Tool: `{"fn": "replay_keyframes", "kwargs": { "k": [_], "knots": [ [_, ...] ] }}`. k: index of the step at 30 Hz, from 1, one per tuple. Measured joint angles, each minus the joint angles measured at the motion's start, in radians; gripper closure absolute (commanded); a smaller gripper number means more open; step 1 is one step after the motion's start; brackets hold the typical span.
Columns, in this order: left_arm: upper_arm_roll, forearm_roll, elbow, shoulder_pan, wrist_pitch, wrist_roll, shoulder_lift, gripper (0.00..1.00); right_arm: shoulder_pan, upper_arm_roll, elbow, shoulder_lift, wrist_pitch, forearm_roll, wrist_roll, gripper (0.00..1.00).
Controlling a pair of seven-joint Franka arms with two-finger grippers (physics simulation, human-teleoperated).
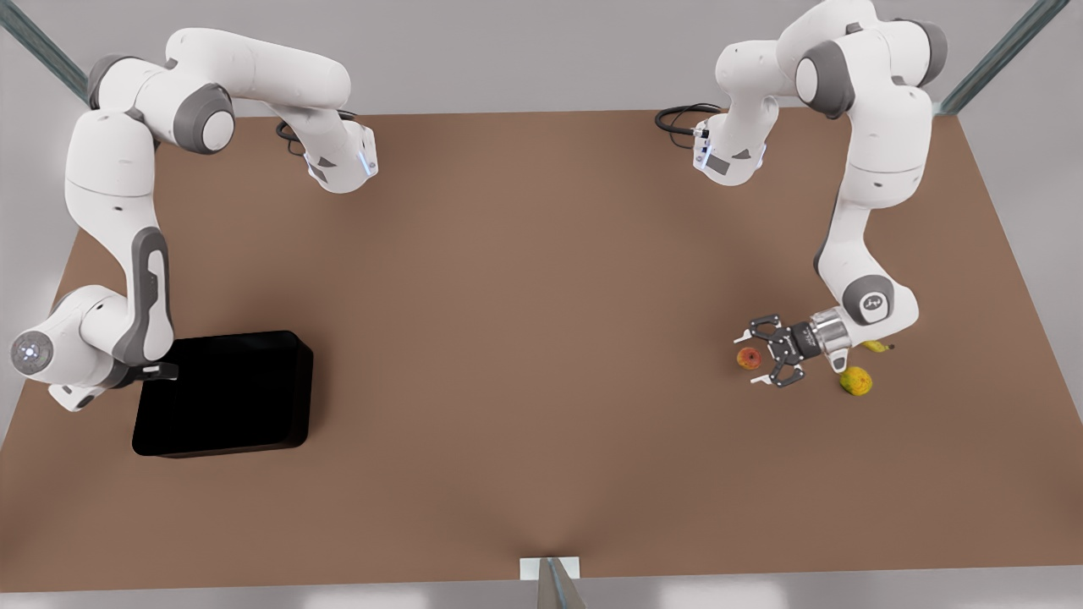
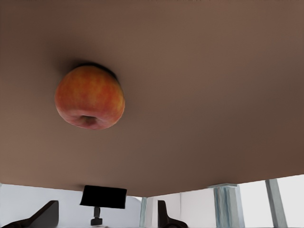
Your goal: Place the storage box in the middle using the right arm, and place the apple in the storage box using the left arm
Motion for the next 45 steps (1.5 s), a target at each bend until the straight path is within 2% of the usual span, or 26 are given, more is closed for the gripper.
{"fn": "replay_keyframes", "kwargs": {
  "k": [2, 3, 4, 5, 14, 18, 20, 26, 31, 35, 39, 40, 41, 42, 45],
  "knots": [
    [0.030, -0.005, -0.010, 0.002, -0.009, 0.033, 0.013, 0.00, 0.009, 0.003, 0.000, 0.007, 0.000, -0.003, 0.008, 0.00],
    [0.032, -0.006, -0.014, 0.002, -0.014, 0.054, 0.018, 0.00, 0.017, 0.003, 0.001, 0.007, 0.000, -0.006, 0.011, 0.15],
    [0.031, -0.009, -0.027, 0.001, -0.008, 0.068, 0.019, 0.00, 0.017, 0.003, 0.003, 0.007, -0.002, -0.006, 0.009, 0.42],
    [0.031, -0.011, -0.036, 0.001, -0.009, 0.101, 0.027, 0.00, 0.018, 0.003, 0.003, 0.006, -0.003, -0.008, 0.011, 0.56],
    [0.054, -0.097, -0.049, 0.005, -0.017, 0.168, 0.055, 0.00, 0.019, 0.003, -0.001, 0.009, -0.003, -0.029, -0.006, 0.56],
    [0.042, -0.155, -0.039, 0.004, -0.019, 0.158, 0.091, 0.00, 0.020, 0.003, -0.003, 0.009, -0.003, -0.039, -0.026, 0.75],
    [0.029, -0.189, -0.036, 0.004, -0.017, 0.161, 0.104, 0.00, 0.018, 0.003, -0.001, 0.017, -0.001, -0.039, -0.026, 0.79],
    [0.023, -0.265, -0.043, 0.006, -0.028, 0.174, 0.127, 0.01, 0.018, 0.005, 0.004, 0.015, -0.008, -0.032, -0.050, 0.79],
    [0.032, -0.297, -0.044, 0.023, -0.119, 0.214, 0.155, 0.01, 0.032, 0.013, 0.023, -0.004, -0.035, -0.031, -0.101, 0.79],
    [0.034, -0.274, -0.050, 0.023, -0.128, 0.307, 0.165, 0.02, 0.131, 0.064, 0.100, -0.045, -0.223, -0.009, -0.097, 0.79],
    [0.034, -0.258, -0.049, 0.021, -0.121, 0.320, 0.165, 0.17, 0.347, 0.076, 0.230, -0.036, -0.360, 0.074, -0.061, 0.79],
    [0.034, -0.260, -0.050, 0.021, -0.121, 0.324, 0.165, 0.22, 0.393, 0.077, 0.233, -0.027, -0.361, 0.081, -0.029, 0.79],
    [0.033, -0.264, -0.051, 0.021, -0.120, 0.327, 0.165, 0.34, 0.438, 0.078, 0.236, -0.023, -0.361, 0.106, -0.017, 0.79],
    [0.033, -0.267, -0.051, 0.021, -0.120, 0.326, 0.165, 0.40, 0.474, 0.087, 0.260, -0.009, -0.359, 0.118, -0.016, 0.79],
    [0.033, -0.271, -0.053, 0.020, -0.120, 0.329, 0.164, 0.40, 0.528, 0.164, 0.299, 0.033, -0.347, 0.119, 0.019, 0.79]
  ]
}}
